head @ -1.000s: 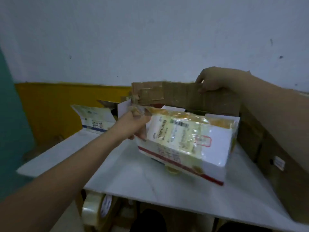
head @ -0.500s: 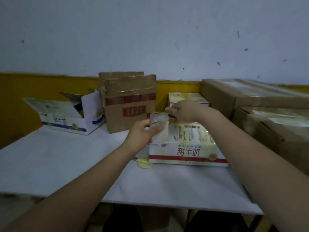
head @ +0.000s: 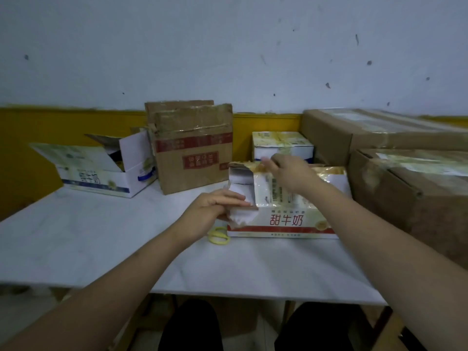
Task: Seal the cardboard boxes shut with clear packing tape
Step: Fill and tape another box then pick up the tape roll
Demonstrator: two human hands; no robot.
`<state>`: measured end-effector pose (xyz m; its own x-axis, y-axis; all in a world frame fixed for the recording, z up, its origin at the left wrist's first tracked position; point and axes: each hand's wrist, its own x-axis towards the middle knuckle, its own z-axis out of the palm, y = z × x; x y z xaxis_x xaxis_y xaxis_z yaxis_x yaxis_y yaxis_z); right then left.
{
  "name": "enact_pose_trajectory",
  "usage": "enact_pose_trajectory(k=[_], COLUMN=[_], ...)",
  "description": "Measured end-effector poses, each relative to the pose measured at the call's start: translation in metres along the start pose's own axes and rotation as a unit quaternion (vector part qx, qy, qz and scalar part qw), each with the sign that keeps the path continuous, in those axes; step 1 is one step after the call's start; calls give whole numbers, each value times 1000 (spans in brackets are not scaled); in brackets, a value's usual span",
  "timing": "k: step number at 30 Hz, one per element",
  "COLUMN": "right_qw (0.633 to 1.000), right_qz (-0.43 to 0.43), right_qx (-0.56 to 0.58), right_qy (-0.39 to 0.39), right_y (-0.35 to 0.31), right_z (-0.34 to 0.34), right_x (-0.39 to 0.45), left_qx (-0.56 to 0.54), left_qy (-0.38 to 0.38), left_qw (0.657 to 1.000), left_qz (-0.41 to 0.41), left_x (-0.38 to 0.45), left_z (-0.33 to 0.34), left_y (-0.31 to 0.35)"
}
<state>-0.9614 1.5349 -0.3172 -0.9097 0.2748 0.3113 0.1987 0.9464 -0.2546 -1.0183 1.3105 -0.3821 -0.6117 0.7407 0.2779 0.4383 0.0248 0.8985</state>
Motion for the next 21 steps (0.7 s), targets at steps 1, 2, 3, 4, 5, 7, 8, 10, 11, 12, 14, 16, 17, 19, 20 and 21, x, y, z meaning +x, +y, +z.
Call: enact_pose_trajectory(k=[1,2,3,4,5,7,8,10,11,12,14,16,17,19,20,21], right_qw=[999,997,996,996,997,997,996,989,982,971,947,938,942,950,954,959], right_qz=[-7,-24,-45,-61,-71,-73,-71,-67,-66,-67,-41,-9,-11,-29,-36,-36], right_qx=[35,46,46,44,35,-6,-27,-34,-42,-67,-134,-142,-133,-142,-149,-151], right_qy=[35,54,56,44,24,-20,-48,-129,-174,-217,-288,-316,-309,-278,-257,-236], right_y=[0,-3,-5,-7,-10,-12,-12,-9,-8,-5,4,10,10,6,2,-1], right_z=[-7,-15,-23,-30,-36,-47,-53,-57,-56,-51,-30,-5,4,9,8,5], right_x=[-1,-5,-9,-14,-20,-35,-42,-52,-55,-58,-61,-66,-70,-75,-72,-65], left_qx=[16,21,15,9,33,171,233,285,287,290,314,319,309,281,268,252], left_qy=[-10,-12,-4,12,37,74,84,86,80,74,67,75,79,76,75,79], left_qw=[1000,1000,1000,999,999,982,969,955,954,954,946,941,943,949,952,956], left_qz=[-7,-17,-28,-30,-21,9,16,18,10,-7,-46,-81,-95,-120,-127,-127], left_x=[-3,-6,-7,-5,-2,7,12,20,23,26,30,34,36,42,45,48], left_z=[0,1,3,5,7,9,9,9,10,11,13,8,4,-5,-8,-10], left_y=[-3,-5,-7,-7,-9,-13,-14,-15,-16,-17,-20,-28,-32,-37,-38,-36])
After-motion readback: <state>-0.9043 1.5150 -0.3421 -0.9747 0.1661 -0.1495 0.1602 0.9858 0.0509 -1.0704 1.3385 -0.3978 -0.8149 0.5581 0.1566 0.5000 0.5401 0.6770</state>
